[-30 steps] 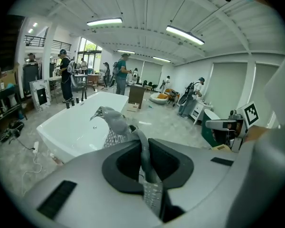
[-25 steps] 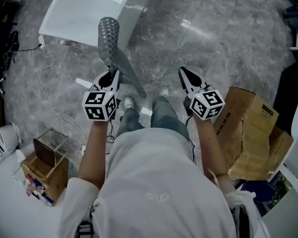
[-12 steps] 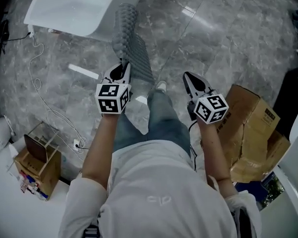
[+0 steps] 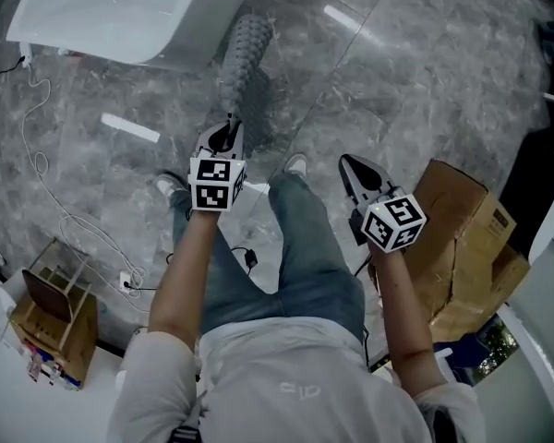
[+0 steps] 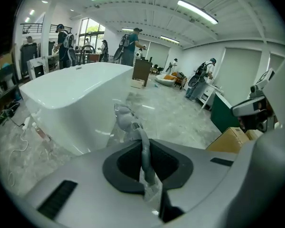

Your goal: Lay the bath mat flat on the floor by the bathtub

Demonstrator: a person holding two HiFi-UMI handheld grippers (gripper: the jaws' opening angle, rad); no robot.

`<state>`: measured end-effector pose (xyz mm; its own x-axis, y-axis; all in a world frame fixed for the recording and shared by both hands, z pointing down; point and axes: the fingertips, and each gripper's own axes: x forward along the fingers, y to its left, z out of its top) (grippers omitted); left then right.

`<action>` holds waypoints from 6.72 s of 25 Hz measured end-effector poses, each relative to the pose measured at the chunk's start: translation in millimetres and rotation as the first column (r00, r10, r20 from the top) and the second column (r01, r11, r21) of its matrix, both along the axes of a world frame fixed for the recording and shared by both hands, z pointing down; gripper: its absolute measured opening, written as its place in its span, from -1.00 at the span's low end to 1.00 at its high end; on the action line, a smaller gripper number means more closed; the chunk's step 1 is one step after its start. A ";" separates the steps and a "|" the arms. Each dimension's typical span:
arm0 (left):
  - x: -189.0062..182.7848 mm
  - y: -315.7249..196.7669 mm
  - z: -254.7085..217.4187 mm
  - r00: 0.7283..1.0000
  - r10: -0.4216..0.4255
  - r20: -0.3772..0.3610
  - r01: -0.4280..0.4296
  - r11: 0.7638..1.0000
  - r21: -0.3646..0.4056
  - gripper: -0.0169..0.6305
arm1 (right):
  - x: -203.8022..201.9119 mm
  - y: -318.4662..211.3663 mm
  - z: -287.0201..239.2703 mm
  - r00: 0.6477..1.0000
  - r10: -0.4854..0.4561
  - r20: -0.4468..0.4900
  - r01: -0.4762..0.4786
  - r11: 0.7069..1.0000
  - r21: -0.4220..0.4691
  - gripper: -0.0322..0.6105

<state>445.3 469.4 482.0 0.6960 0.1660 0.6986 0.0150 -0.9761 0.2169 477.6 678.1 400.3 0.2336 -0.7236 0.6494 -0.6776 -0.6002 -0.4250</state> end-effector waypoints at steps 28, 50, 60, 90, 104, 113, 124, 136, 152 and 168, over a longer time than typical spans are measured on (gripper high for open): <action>-160.5 -238.6 143.5 0.996 -0.002 0.088 -0.009 0.993 0.121 -0.83 | -121.3 -224.2 108.9 0.990 -0.050 0.129 0.057 0.997 -0.051 -0.82; -196.4 -461.8 276.3 0.979 -0.065 0.192 -0.004 0.941 0.339 -0.83 | -154.6 -332.6 189.6 0.984 -0.091 0.154 0.106 0.990 -0.094 -0.82; -208.8 -568.9 349.4 0.961 -0.038 0.274 -0.078 0.914 0.398 -0.80 | -176.6 -370.2 230.9 0.985 -0.052 0.167 0.072 0.991 -0.114 -0.82; -294.5 -626.4 365.2 0.879 -0.337 0.339 0.225 0.917 0.328 -0.20 | -202.2 -459.3 247.1 0.962 -0.203 0.181 0.230 0.963 -0.143 -0.82; -317.4 -489.7 306.2 0.792 -0.532 0.300 0.518 0.845 0.132 -0.87 | -156.4 -460.2 325.4 0.885 -0.431 0.178 0.465 0.848 -0.256 -0.82; -373.6 -342.4 300.1 0.605 -0.698 0.383 0.758 0.652 -0.012 -0.90 | -173.5 -453.1 425.8 0.670 -0.695 0.261 0.740 0.599 -0.305 -0.82; -396.6 -263.3 354.2 0.495 -0.743 0.450 0.846 0.530 -0.057 -0.90 | -210.3 -428.1 562.1 0.333 -0.895 0.296 0.896 0.203 -0.395 -0.38; -404.6 -295.8 402.9 0.440 -0.743 0.504 0.887 0.449 -0.113 -0.90 | -195.3 -410.5 655.3 0.420 -0.857 0.300 0.850 0.255 -0.461 -0.07; -413.9 -334.0 403.1 0.471 -0.713 0.519 0.873 0.461 -0.159 -0.90 | -191.8 -392.5 720.0 0.387 -0.879 0.278 0.799 0.170 -0.577 0.06; -400.4 -341.1 398.1 0.466 -0.726 0.506 0.880 0.440 -0.178 -0.90 | -179.6 -386.1 713.0 0.416 -0.856 0.306 0.790 0.174 -0.588 -0.66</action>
